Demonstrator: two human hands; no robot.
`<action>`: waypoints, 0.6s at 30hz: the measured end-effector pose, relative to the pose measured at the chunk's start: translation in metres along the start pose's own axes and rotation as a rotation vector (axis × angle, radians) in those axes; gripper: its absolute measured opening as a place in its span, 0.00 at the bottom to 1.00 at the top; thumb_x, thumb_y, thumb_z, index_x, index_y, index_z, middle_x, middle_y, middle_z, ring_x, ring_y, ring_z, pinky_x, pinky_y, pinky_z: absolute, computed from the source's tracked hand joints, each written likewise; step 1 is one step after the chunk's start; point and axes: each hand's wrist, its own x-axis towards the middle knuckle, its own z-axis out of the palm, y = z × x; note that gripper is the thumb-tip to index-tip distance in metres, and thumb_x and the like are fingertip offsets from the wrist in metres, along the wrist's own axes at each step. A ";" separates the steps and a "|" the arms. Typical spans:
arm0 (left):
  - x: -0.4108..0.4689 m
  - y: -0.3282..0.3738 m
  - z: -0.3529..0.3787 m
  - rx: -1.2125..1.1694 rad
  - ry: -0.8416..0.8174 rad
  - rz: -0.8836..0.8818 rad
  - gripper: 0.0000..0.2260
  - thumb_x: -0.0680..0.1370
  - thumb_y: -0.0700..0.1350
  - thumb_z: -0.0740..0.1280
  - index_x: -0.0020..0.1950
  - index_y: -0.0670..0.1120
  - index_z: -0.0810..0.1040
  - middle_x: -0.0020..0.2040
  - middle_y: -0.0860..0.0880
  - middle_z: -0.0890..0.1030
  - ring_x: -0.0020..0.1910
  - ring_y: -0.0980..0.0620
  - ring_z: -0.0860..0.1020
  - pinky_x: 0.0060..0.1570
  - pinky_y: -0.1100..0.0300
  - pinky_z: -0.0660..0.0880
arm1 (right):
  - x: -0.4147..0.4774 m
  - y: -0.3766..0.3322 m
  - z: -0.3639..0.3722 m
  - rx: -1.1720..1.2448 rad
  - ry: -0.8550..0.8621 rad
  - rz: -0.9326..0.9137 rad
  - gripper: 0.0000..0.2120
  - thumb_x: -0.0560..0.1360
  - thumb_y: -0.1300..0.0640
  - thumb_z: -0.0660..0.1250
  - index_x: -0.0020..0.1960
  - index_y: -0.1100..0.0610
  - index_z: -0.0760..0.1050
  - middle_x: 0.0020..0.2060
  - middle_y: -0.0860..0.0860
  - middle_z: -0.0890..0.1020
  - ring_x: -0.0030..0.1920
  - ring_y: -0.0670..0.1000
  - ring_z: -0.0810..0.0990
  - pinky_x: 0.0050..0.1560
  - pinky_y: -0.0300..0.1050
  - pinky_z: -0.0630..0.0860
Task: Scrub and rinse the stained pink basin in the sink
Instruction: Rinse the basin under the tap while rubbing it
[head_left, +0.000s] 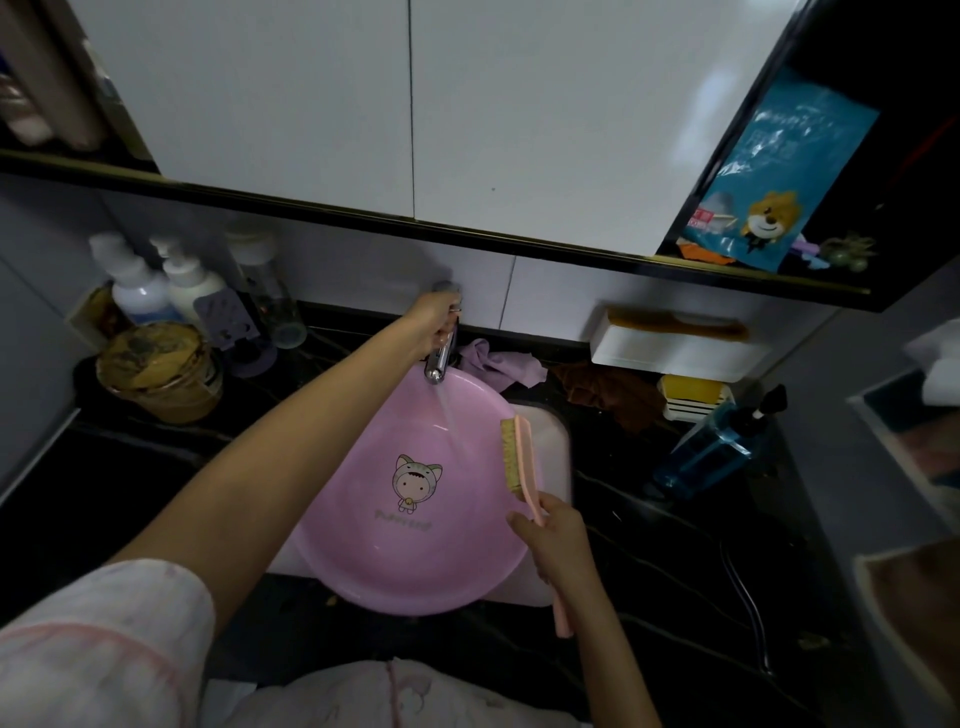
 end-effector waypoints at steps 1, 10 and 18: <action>-0.001 0.000 0.000 0.029 0.006 0.001 0.16 0.81 0.43 0.54 0.33 0.49 0.62 0.22 0.55 0.65 0.24 0.58 0.61 0.21 0.67 0.58 | 0.000 0.000 0.001 -0.010 0.003 0.002 0.08 0.75 0.63 0.67 0.53 0.55 0.76 0.36 0.49 0.78 0.31 0.45 0.74 0.23 0.27 0.66; 0.003 -0.007 -0.004 0.006 -0.056 0.032 0.18 0.82 0.42 0.53 0.32 0.49 0.60 0.21 0.56 0.61 0.21 0.59 0.57 0.23 0.66 0.52 | 0.002 0.001 0.003 -0.056 0.002 0.008 0.11 0.75 0.62 0.67 0.58 0.58 0.77 0.37 0.48 0.78 0.30 0.43 0.72 0.23 0.27 0.65; 0.005 -0.008 -0.003 0.054 -0.029 -0.012 0.16 0.82 0.45 0.51 0.34 0.50 0.58 0.27 0.52 0.57 0.25 0.56 0.54 0.21 0.66 0.52 | 0.001 -0.001 0.004 -0.090 0.002 0.010 0.15 0.75 0.62 0.67 0.62 0.60 0.75 0.38 0.49 0.78 0.31 0.43 0.72 0.22 0.27 0.65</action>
